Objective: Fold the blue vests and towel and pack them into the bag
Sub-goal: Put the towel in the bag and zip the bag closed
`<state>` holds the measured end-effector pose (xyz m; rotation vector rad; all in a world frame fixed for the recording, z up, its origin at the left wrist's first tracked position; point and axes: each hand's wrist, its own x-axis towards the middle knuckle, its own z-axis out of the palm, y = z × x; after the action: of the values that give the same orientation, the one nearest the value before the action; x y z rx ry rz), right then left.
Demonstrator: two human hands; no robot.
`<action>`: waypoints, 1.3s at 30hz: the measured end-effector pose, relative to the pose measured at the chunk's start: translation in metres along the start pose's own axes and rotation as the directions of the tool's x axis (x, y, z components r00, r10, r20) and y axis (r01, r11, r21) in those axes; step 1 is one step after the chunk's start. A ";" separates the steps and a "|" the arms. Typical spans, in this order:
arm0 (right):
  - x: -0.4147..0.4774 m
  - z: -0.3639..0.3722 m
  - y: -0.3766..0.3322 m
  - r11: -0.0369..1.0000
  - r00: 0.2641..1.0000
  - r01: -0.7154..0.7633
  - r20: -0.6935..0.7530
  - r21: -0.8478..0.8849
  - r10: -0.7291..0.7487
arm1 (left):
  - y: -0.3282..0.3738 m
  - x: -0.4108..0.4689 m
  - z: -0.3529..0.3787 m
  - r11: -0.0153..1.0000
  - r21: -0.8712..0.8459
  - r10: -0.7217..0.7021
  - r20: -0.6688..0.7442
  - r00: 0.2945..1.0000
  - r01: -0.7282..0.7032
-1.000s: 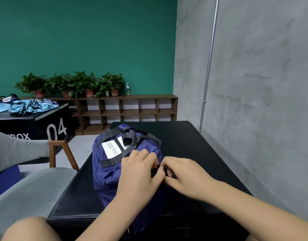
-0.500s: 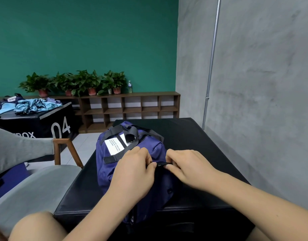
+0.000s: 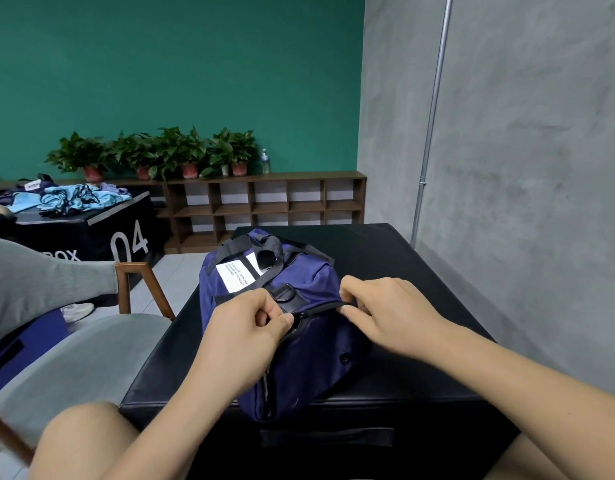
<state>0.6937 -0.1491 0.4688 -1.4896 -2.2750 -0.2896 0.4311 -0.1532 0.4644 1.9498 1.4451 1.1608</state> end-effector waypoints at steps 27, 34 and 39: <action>-0.010 -0.007 0.000 0.982 1.000 0.013 -0.008 -0.190 -0.015 | -0.047 -0.039 -0.019 0.986 -0.128 -0.108 -0.011 0.994 0.106; 0.004 0.012 -0.045 0.929 0.938 0.328 -0.057 -0.174 -0.342 | -0.056 -0.045 -0.013 0.921 -0.313 -0.192 0.146 0.970 0.230; 0.011 0.018 -0.034 0.942 0.943 0.296 -0.108 -0.160 -0.315 | -0.082 -0.057 -0.004 0.846 -0.374 -0.277 0.302 0.912 0.381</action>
<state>0.6545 -0.1468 0.4590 -1.1336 -2.4143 -0.6338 0.3769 -0.1777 0.3843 1.4121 1.2151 0.9471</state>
